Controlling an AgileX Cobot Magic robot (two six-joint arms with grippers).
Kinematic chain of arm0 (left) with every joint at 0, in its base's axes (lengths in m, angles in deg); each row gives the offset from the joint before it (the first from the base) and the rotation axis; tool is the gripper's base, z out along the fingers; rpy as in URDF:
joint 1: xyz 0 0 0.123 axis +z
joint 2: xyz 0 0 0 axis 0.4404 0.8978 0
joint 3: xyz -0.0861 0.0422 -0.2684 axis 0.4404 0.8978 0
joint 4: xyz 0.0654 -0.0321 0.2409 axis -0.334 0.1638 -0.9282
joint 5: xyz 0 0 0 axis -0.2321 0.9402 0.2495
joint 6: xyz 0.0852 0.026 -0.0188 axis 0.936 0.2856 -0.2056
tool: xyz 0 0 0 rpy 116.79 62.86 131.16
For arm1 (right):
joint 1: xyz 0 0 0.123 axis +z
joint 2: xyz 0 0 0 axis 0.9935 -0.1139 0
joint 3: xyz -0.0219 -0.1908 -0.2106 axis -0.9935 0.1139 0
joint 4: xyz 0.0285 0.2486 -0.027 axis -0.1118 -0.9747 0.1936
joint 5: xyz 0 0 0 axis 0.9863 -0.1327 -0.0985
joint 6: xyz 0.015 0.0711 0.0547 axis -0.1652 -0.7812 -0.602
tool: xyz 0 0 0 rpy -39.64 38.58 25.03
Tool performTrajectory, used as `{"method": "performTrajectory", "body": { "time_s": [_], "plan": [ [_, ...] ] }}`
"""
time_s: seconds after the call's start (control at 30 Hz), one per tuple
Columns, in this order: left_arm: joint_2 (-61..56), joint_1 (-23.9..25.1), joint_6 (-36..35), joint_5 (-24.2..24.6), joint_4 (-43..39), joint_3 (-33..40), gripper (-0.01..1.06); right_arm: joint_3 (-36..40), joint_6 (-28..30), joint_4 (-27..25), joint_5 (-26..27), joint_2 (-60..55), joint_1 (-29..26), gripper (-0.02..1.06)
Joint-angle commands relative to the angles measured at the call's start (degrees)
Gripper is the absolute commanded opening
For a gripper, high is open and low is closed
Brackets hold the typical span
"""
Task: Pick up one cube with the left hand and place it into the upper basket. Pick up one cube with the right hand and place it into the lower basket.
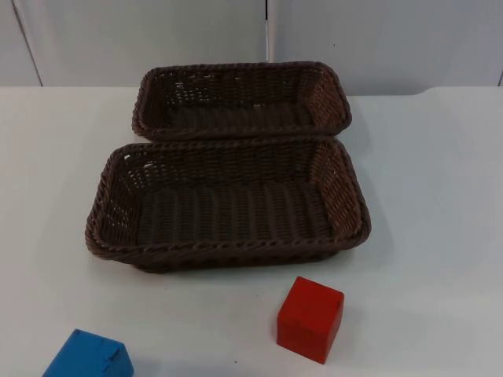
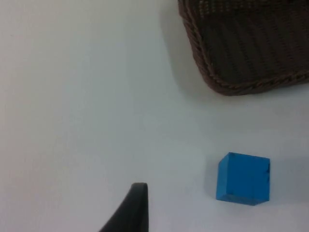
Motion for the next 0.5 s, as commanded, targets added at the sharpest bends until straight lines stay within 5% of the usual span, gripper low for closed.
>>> {"method": "performTrajectory", "body": {
  "time_s": [0.0,0.47],
  "plan": [
    [2.79,0.20,3.14,-1.96,4.36,-0.34,1.05,0.03,0.67,-0.27,0.16,0.17,-0.21,1.05],
    [17.14,0.20,12.86,-4.85,14.67,-0.37,1.05,0.03,0.67,-0.27,0.16,0.17,-0.21,1.05]
  ]
}}
